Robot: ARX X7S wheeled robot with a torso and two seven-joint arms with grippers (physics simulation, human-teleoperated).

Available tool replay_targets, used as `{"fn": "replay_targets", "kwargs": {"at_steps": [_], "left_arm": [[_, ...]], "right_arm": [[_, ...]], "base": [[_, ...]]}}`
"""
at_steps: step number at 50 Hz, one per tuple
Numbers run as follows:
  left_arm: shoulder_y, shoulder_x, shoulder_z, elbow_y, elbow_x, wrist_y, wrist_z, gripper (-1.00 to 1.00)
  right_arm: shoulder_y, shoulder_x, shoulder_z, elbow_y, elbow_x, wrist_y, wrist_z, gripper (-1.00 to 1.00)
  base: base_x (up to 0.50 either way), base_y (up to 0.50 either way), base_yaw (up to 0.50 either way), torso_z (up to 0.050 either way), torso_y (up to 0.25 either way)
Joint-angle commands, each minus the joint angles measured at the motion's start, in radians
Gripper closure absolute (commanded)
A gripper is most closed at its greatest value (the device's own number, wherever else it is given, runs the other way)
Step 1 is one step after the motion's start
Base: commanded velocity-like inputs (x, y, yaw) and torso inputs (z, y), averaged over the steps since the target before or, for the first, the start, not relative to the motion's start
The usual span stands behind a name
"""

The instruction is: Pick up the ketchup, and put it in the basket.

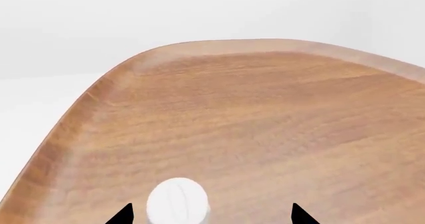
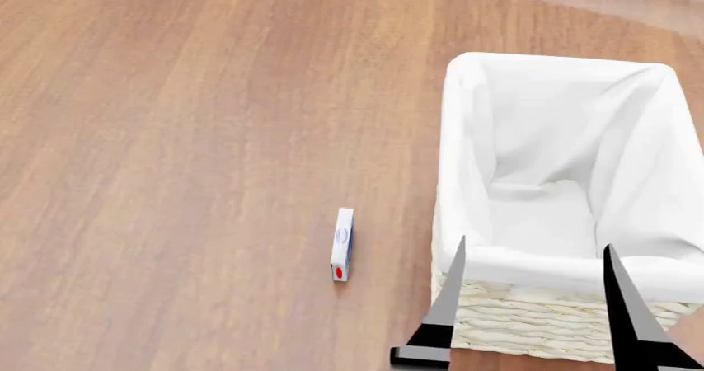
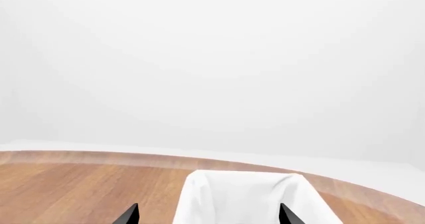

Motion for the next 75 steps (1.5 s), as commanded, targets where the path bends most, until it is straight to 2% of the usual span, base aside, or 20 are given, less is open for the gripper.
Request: {"fn": "replay_targets", "kwargs": {"at_steps": [1, 39, 40, 44, 66, 75], "left_arm": [[-0.006, -0.005, -0.009, -0.027, -0.008, 0.012, 0.007, -1.00], [-0.041, -0.007, -0.019, -0.131, -0.023, 0.056, 0.037, -1.00], [-0.044, -0.007, -0.018, -0.136, -0.020, 0.058, 0.038, 1.00], [-0.047, -0.010, -0.018, -0.139, -0.014, 0.035, 0.011, 1.00], [-0.050, -0.010, -0.009, -0.147, -0.013, 0.051, 0.023, 1.00], [-0.027, -0.038, 0.012, -0.043, 0.034, 0.021, -0.016, 1.00]], "right_arm": [[0.000, 0.003, -0.003, 0.003, 0.001, -0.004, 0.002, -1.00], [0.003, 0.014, -0.009, 0.000, 0.008, -0.002, 0.014, -1.00], [0.003, 0.015, -0.009, 0.000, 0.009, -0.002, 0.014, -1.00], [0.004, 0.016, -0.009, 0.002, 0.010, -0.002, 0.015, -1.00], [0.004, 0.018, -0.022, 0.012, 0.005, -0.013, 0.019, -1.00], [0.007, 0.020, -0.023, 0.011, 0.007, -0.011, 0.022, -1.00]], "base": [[0.00, 0.00, 0.00, 0.000, 0.000], [0.00, 0.00, 0.00, 0.000, 0.000], [0.00, 0.00, 0.00, 0.000, 0.000], [0.00, 0.00, 0.00, 0.000, 0.000], [0.00, 0.00, 0.00, 0.000, 0.000], [0.00, 0.00, 0.00, 0.000, 0.000]]}}
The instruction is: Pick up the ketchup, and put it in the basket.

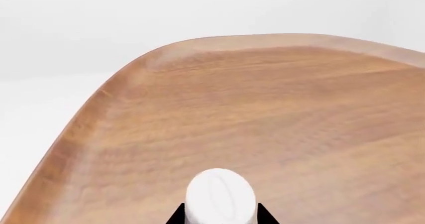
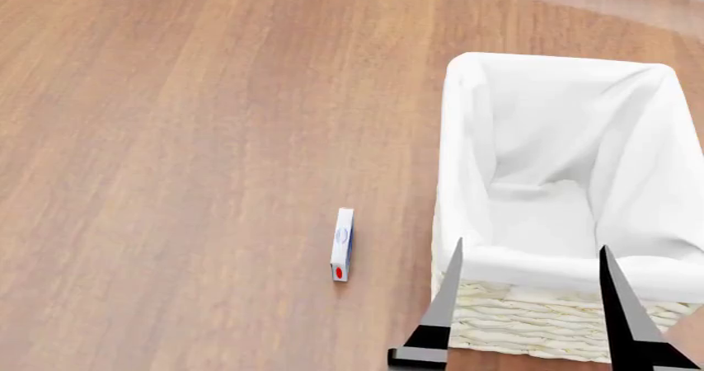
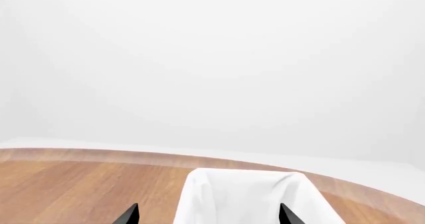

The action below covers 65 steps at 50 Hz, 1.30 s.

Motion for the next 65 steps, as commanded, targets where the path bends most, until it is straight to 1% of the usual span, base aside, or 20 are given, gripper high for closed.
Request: {"fn": "replay_targets", "kwargs": {"at_steps": [1, 5, 21, 22, 23, 24, 25, 27, 29, 31, 32, 36, 39, 42, 45, 49, 50, 57, 63, 65], "left_arm": [[0.017, -0.027, 0.024, 0.092, 0.029, -0.022, -0.024, 1.00], [0.025, -0.052, 0.046, 0.158, 0.018, -0.063, -0.019, 1.00], [0.039, -0.109, 0.082, 0.284, 0.032, -0.125, -0.024, 1.00], [0.040, -0.114, 0.091, 0.287, 0.040, -0.111, -0.005, 1.00], [0.029, -0.132, 0.118, 0.294, 0.071, -0.139, -0.010, 1.00], [0.027, -0.132, 0.121, 0.300, 0.054, -0.139, 0.002, 1.00], [0.024, -0.135, 0.124, 0.307, 0.065, -0.151, -0.012, 1.00], [-0.005, -0.166, 0.156, 0.332, 0.081, -0.169, 0.010, 1.00], [-0.029, -0.194, 0.175, 0.370, 0.091, -0.204, 0.007, 1.00], [-0.053, -0.208, 0.198, 0.380, 0.092, -0.202, 0.034, 1.00], [-0.067, -0.218, 0.217, 0.382, 0.092, -0.179, 0.073, 1.00], [-0.130, -0.265, 0.271, 0.431, 0.115, -0.238, 0.092, 1.00], [-0.196, -0.305, 0.312, 0.471, 0.113, -0.316, 0.099, 1.00], [-0.256, -0.336, 0.352, 0.493, 0.092, -0.331, 0.159, 1.00], [-0.308, -0.357, 0.385, 0.507, 0.091, -0.365, 0.184, 1.00], [-0.379, -0.372, 0.416, 0.528, 0.066, -0.400, 0.217, 1.00], [-0.401, -0.380, 0.427, 0.534, 0.057, -0.430, 0.217, 1.00], [-0.507, -0.404, 0.456, 0.562, -0.005, -0.493, 0.266, 1.00], [-0.574, -0.413, 0.463, 0.581, -0.068, -0.539, 0.292, 1.00], [-0.589, -0.410, 0.465, 0.568, -0.107, -0.533, 0.331, 1.00]], "right_arm": [[0.001, 0.002, -0.003, 0.002, 0.000, -0.001, 0.003, -1.00], [0.000, 0.004, -0.002, 0.003, 0.002, -0.004, 0.004, -1.00], [0.003, 0.008, -0.005, -0.007, 0.007, 0.004, 0.010, -1.00], [0.002, 0.007, -0.003, -0.005, 0.012, 0.001, 0.008, -1.00], [-0.001, 0.004, 0.004, 0.016, 0.020, -0.016, 0.002, -1.00], [-0.001, 0.004, 0.003, 0.021, 0.020, -0.017, 0.001, -1.00], [-0.002, 0.004, 0.008, 0.025, 0.026, -0.022, -0.001, -1.00], [-0.003, 0.005, 0.008, 0.023, 0.026, -0.021, 0.000, -1.00], [-0.005, 0.006, 0.006, 0.026, 0.023, -0.024, -0.001, -1.00], [-0.005, 0.006, 0.002, 0.031, 0.019, -0.025, 0.000, -1.00], [-0.006, 0.006, 0.001, 0.032, 0.019, -0.027, -0.001, -1.00], [0.000, 0.006, -0.003, 0.038, 0.017, -0.023, -0.001, -1.00], [-0.004, 0.005, -0.007, 0.053, 0.012, -0.037, -0.004, -1.00], [-0.004, 0.006, -0.002, 0.054, 0.019, -0.038, -0.005, -1.00], [-0.005, 0.006, 0.000, 0.054, 0.021, -0.039, -0.004, -1.00], [-0.003, 0.005, -0.005, 0.058, 0.018, -0.041, -0.004, -1.00], [-0.002, 0.005, -0.006, 0.060, 0.018, -0.042, -0.004, -1.00], [0.000, 0.004, -0.010, 0.062, 0.019, -0.042, -0.003, -1.00], [0.003, 0.004, -0.015, 0.064, 0.017, -0.043, -0.003, -1.00], [0.002, 0.003, -0.017, 0.067, 0.016, -0.046, -0.003, -1.00]], "base": [[0.00, 0.00, 0.00, 0.000, 0.000], [0.00, 0.00, 0.00, 0.000, 0.000], [0.00, 0.00, 0.00, 0.000, 0.000], [0.00, 0.00, 0.00, 0.000, 0.000], [0.00, 0.00, 0.00, 0.000, 0.000], [0.00, 0.00, 0.00, 0.000, 0.000], [0.00, 0.00, 0.00, 0.000, 0.000], [0.00, 0.00, 0.00, 0.000, 0.000], [0.00, 0.00, 0.00, 0.000, 0.000], [0.00, 0.00, 0.00, 0.000, 0.000], [0.00, 0.00, 0.00, 0.000, 0.000], [0.00, 0.00, 0.00, 0.000, 0.000], [0.00, 0.00, 0.00, 0.000, 0.000], [0.00, 0.00, 0.00, 0.000, 0.000], [0.00, 0.00, 0.00, 0.000, 0.000], [0.00, 0.00, 0.00, 0.000, 0.000], [0.00, 0.00, 0.00, 0.000, 0.000], [0.00, 0.00, 0.00, 0.000, 0.000], [0.00, 0.00, 0.00, 0.000, 0.000], [0.00, 0.00, 0.00, 0.000, 0.000]]}}
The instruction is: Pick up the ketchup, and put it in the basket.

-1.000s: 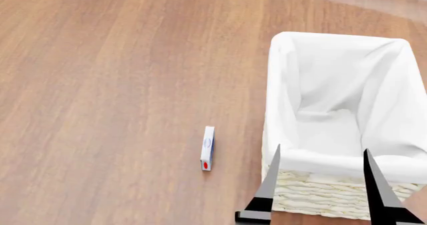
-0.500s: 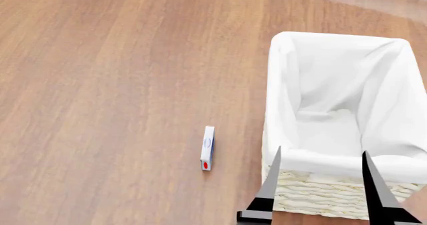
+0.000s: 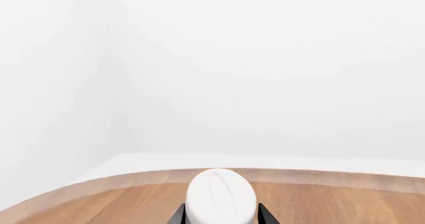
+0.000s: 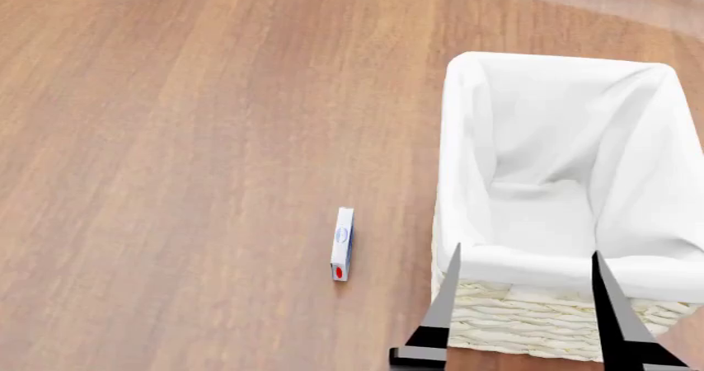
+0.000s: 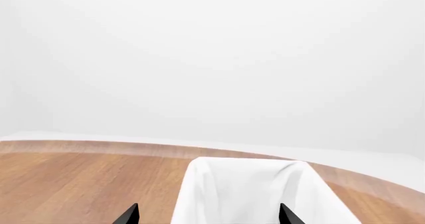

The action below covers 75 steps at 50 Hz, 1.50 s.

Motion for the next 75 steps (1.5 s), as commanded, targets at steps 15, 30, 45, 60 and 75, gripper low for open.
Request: {"fn": "replay_targets", "kwargs": {"at_steps": [15, 30, 45, 60, 75], "left_arm": [[-0.319, -0.093, 0.088, 0.072, -0.316, -0.241, 0.196, 1.00], [-0.548, -0.131, 0.119, 0.080, -0.574, -0.416, 0.265, 1.00], [-0.734, -0.142, 0.182, -0.047, -0.671, -0.528, 0.387, 1.00], [-0.904, -0.092, 0.313, -0.165, -0.631, -0.630, 0.484, 1.00], [-0.971, -0.047, 0.374, -0.230, -0.588, -0.647, 0.530, 1.00]], "right_arm": [[0.002, 0.000, -0.015, 0.005, -0.004, -0.005, 0.004, -1.00], [0.003, 0.000, -0.031, 0.001, -0.010, -0.004, 0.007, -1.00], [0.007, 0.011, -0.031, -0.007, -0.005, 0.009, 0.009, -1.00], [0.033, 0.118, -0.084, -0.047, 0.036, 0.142, -0.077, -1.00], [0.128, 0.191, -0.050, -0.180, 0.296, 0.249, -0.195, -1.00]], "base": [[0.00, 0.00, 0.00, 0.000, 0.000], [0.00, 0.00, 0.00, 0.000, 0.001], [0.00, 0.00, 0.00, 0.000, 0.000], [0.00, 0.00, 0.00, 0.000, 0.001], [0.00, 0.00, 0.00, 0.000, 0.000]]}}
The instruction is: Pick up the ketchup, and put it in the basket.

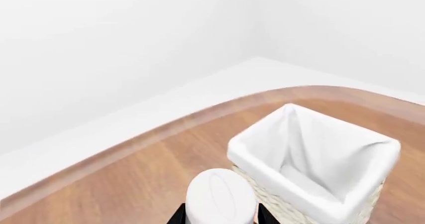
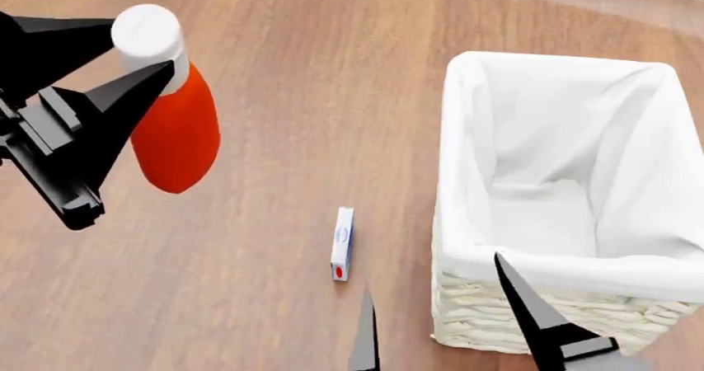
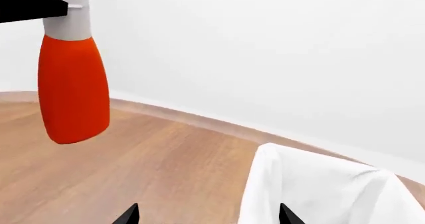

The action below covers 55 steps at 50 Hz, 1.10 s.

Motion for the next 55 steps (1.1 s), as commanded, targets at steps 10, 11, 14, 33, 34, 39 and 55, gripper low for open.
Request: {"fn": "replay_targets", "kwargs": {"at_steps": [10, 11, 14, 33, 34, 39, 55], "left_arm": [[-0.061, 0.032, 0.034, -0.053, 0.009, -0.011, 0.041, 1.00], [-0.056, 0.032, 0.038, -0.056, 0.016, -0.009, 0.040, 1.00], [-0.055, 0.029, 0.038, -0.054, 0.010, -0.012, 0.040, 1.00], [-0.052, 0.015, 0.042, -0.038, -0.017, -0.023, 0.055, 1.00], [-0.052, 0.015, 0.042, -0.040, -0.017, -0.022, 0.055, 1.00], [-0.037, 0.019, 0.035, -0.036, -0.028, -0.013, 0.048, 1.00], [-0.011, 0.013, 0.027, -0.009, -0.048, -0.002, 0.036, 1.00]], "right_arm": [[0.148, 0.079, 0.025, -0.113, 0.330, 0.138, -0.105, -1.00], [0.154, 0.065, 0.062, -0.101, 0.425, 0.112, -0.111, -1.00], [0.196, 0.066, 0.056, -0.105, 0.463, 0.130, -0.110, -1.00], [0.405, 0.047, -0.039, -0.006, 0.494, 0.250, -0.152, -1.00], [0.418, 0.045, -0.041, -0.002, 0.501, 0.258, -0.151, -1.00], [0.454, 0.041, -0.045, 0.017, 0.507, 0.277, -0.146, -1.00], [0.524, -0.028, -0.113, 0.077, 0.458, 0.292, -0.146, -1.00]], "base": [[0.00, 0.00, 0.00, 0.000, 0.001], [0.00, 0.00, 0.00, 0.000, 0.000], [0.00, 0.00, 0.00, 0.000, 0.000], [0.00, 0.00, 0.00, 0.000, 0.001], [0.00, 0.00, 0.00, 0.000, 0.000], [0.00, 0.00, 0.00, 0.000, 0.000], [0.00, 0.00, 0.00, 0.001, 0.001]]}}
